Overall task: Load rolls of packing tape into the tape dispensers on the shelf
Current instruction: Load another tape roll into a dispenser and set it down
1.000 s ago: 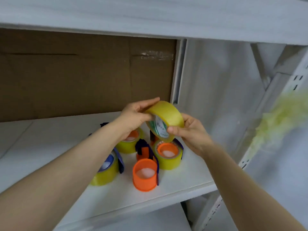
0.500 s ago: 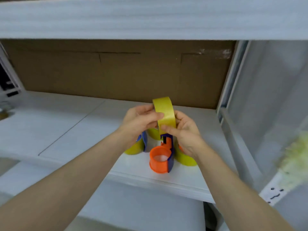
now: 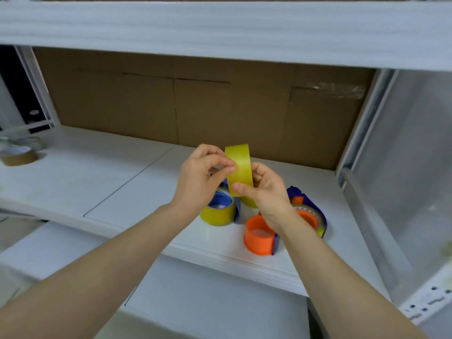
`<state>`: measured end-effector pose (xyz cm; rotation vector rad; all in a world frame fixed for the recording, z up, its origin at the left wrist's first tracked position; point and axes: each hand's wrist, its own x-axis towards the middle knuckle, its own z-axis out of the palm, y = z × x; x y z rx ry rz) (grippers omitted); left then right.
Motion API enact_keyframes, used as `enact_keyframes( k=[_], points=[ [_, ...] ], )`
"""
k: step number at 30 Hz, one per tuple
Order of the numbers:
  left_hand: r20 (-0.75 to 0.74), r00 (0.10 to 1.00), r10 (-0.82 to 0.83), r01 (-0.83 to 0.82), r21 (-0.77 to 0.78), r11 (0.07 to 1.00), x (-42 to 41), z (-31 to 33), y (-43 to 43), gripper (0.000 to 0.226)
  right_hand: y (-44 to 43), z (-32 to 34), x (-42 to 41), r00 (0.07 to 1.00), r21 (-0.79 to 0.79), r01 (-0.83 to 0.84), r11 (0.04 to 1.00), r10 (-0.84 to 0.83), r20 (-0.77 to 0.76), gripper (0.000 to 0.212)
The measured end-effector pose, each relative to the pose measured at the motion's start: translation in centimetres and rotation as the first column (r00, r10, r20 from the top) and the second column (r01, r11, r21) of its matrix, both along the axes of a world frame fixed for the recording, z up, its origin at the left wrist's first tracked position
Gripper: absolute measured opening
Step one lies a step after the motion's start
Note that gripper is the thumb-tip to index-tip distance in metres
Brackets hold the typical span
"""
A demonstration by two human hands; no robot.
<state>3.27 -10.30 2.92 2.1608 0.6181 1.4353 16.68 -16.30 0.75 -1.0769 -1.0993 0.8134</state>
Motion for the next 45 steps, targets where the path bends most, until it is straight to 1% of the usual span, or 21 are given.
enact_keyframes(
  k=[2,3,4,5,6,7,8,10,12,14,18,27,31,37,38,40,41,42,43,44,45],
  points=[
    [-0.020,1.000,0.024,-0.023,0.008,1.000,-0.4,-0.4,0.6,0.009,0.5,-0.1,-0.5,1.000,-0.002,-0.004,1.000,0.004,-0.012,0.041],
    [-0.016,0.998,0.054,-0.054,-0.044,0.998,-0.5,-0.5,0.8,0.008,0.7,-0.1,-0.8,1.000,-0.003,-0.003,1.000,0.003,-0.012,0.041],
    [0.005,0.997,0.082,-0.080,-0.157,0.984,-0.5,-0.7,1.0,0.009,1.0,-0.3,-1.0,1.000,-0.009,0.008,1.000,-0.009,-0.002,0.041],
    [0.059,0.994,0.088,-0.065,-0.323,0.944,-0.5,-0.7,1.0,0.013,1.2,-0.4,-1.2,0.999,-0.017,0.024,1.000,-0.024,0.021,0.041],
    [0.136,0.988,0.070,0.009,-0.506,0.862,-0.5,-0.4,1.0,0.021,1.4,-0.5,-1.4,0.998,-0.026,0.040,0.999,-0.038,0.048,0.042],
    [0.214,0.976,0.035,0.115,-0.648,0.752,-0.7,-0.2,1.0,0.025,1.6,-0.6,-1.6,0.996,-0.033,0.052,0.998,-0.049,0.070,0.043],
    [0.275,0.961,-0.023,0.222,-0.722,0.655,-0.9,0.2,1.0,0.025,1.8,-0.7,-1.7,0.994,-0.040,0.063,0.997,-0.060,0.088,0.044],
    [0.337,0.927,-0.162,0.368,-0.741,0.562,-1.3,0.5,1.0,0.024,2.1,-0.7,-2.0,0.992,-0.055,0.081,0.995,-0.075,0.106,0.044],
    [0.383,0.897,-0.221,0.440,-0.729,0.525,-1.7,0.4,0.9,0.028,2.4,-0.5,-2.3,0.992,-0.064,0.077,0.995,-0.070,0.103,0.044],
    [0.412,0.887,-0.210,0.457,-0.718,0.525,-1.8,0.0,1.1,0.030,2.5,-0.3,-2.5,0.995,-0.073,0.046,0.996,-0.040,0.090,0.043],
    [0.454,0.879,-0.148,0.463,-0.735,0.495,-1.9,-0.4,1.7,0.027,2.7,0.0,-2.8,0.996,-0.053,-0.081,0.995,0.080,-0.026,0.035],
    [0.428,0.903,-0.044,0.383,-0.753,0.536,-2.2,-0.4,1.6,0.014,2.7,0.2,-3.8,0.997,-0.016,-0.068,0.998,0.069,0.043,0.037],
    [0.400,0.916,-0.009,0.340,-0.766,0.546,-2.1,-0.5,1.5,0.018,2.6,0.1,-3.9,0.993,-0.009,-0.032,0.999,0.033,0.111,0.038],
    [0.363,0.932,0.002,0.302,-0.779,0.549,-2.0,-0.6,1.2,0.021,2.4,-0.5,-3.9,0.992,-0.002,-0.029,1.000,0.029,0.121,0.036],
    [0.356,0.934,-0.001,0.297,-0.778,0.553,-2.1,-0.5,1.2,0.018,2.3,-0.3,-4.0,0.989,-0.029,-0.039,0.999,0.043,0.145,0.033],
    [0.325,0.946,-0.006,0.269,-0.773,0.574,-2.2,-0.4,1.1,0.015,2.1,0.1,-3.6,0.954,-0.095,-0.026,0.995,0.053,0.296,0.018],
    [0.300,0.954,-0.007,0.246,-0.769,0.590,-2.2,-0.4,1.1,0.015,2.1,0.4,-3.3,0.923,-0.131,0.033,0.991,0.020,0.385,0.022],
    [0.270,0.963,-0.002,0.216,-0.766,0.606,-2.3,-0.4,1.1,0.016,2.1,0.8,-2.9,0.894,-0.154,0.136,0.979,-0.054,0.444,0.040],
    [0.239,0.971,0.006,0.184,-0.764,0.618,-2.4,-0.4,1.2,0.017,2.0,1.2,-2.3,0.876,-0.140,0.227,0.964,-0.139,0.462,0.051],
    [0.207,0.978,0.013,0.154,-0.766,0.624,-2.4,-0.4,1.3,0.017,1.8,1.8,-1.7,0.879,-0.071,0.270,0.960,-0.216,0.426,0.046],
    [0.177,0.984,0.014,0.130,-0.772,0.622,-2.5,-0.3,1.4,0.016,1.5,2.3,-1.1,0.880,0.051,0.262,0.964,-0.261,0.398,0.028]
  ],
)
